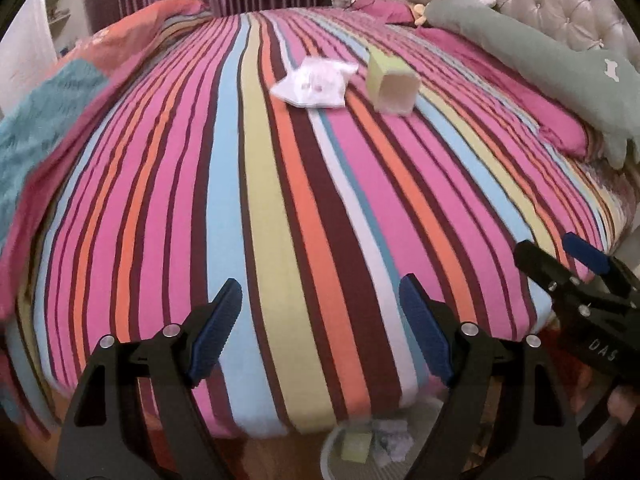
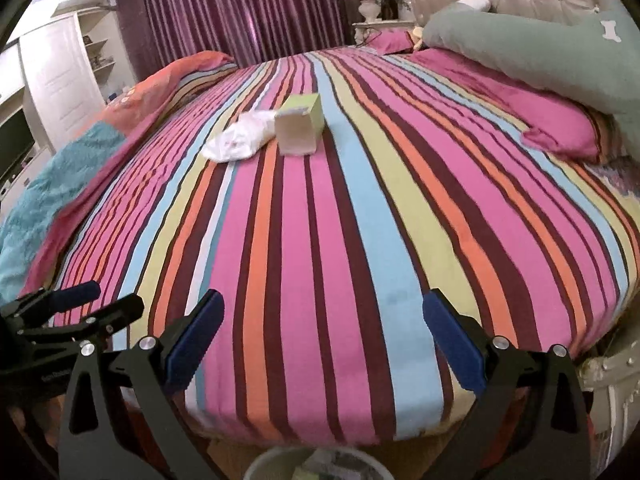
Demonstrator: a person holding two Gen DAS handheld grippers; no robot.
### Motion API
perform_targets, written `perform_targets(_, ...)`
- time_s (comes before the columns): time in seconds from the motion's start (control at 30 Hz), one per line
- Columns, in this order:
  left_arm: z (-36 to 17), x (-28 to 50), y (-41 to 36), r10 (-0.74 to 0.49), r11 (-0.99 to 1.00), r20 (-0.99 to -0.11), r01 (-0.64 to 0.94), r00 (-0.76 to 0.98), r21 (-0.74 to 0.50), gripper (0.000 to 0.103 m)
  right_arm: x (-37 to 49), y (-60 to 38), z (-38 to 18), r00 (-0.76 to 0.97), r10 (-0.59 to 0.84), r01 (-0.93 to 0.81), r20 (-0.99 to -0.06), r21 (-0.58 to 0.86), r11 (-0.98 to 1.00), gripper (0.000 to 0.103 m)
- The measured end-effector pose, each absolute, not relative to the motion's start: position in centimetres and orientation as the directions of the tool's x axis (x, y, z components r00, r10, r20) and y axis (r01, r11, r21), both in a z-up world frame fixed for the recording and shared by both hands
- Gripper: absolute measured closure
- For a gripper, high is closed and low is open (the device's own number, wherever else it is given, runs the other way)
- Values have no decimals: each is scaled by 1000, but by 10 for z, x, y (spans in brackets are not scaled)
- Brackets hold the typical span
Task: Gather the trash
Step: 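Raise both tools back toward the bag and green box on the bed, then grasp the white plastic bag with the left tool while the right tool grasps the green box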
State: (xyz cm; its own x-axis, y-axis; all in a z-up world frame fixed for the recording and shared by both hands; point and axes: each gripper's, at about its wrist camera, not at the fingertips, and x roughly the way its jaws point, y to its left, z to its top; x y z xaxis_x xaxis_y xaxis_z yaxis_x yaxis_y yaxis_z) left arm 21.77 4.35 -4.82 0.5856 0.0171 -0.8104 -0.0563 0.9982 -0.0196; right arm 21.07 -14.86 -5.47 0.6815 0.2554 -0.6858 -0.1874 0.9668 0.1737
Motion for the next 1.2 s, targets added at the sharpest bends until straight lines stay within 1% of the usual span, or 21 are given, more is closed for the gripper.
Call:
perform_targets(0.27, -39, 292, 58, 5, 999, -809, -31, 588, -16, 24, 259, -134, -44, 694, 239, -171, -679, 167, 971, 8)
perform_targets(0.37, -38, 317, 63, -21, 999, -816, -14, 578, -35, 24, 276, -125, -43, 699, 234, -183, -676, 147, 972, 8)
perform_targets(0.5, -36, 354, 73, -71, 995, -821, -13, 566, -95, 24, 296, -112, -46, 686, 240, -216, -687, 123, 969, 8)
perform_targets(0.67, -33, 401, 76, -85, 996, -827, 21, 556, -88, 24, 323, -98, -50, 678, 237, -233, -696, 102, 967, 8)
perform_targets(0.87, -39, 453, 67, -144, 990, -849, 83, 509, -118, 24, 353, -83, -58, 656, 237, -248, -716, 91, 964, 8)
perform_targets(1.2, -53, 501, 66, -175, 983, -873, 127, 454, -130, 24, 387, -60, -58, 672, 224, -267, -706, 51, 962, 8)
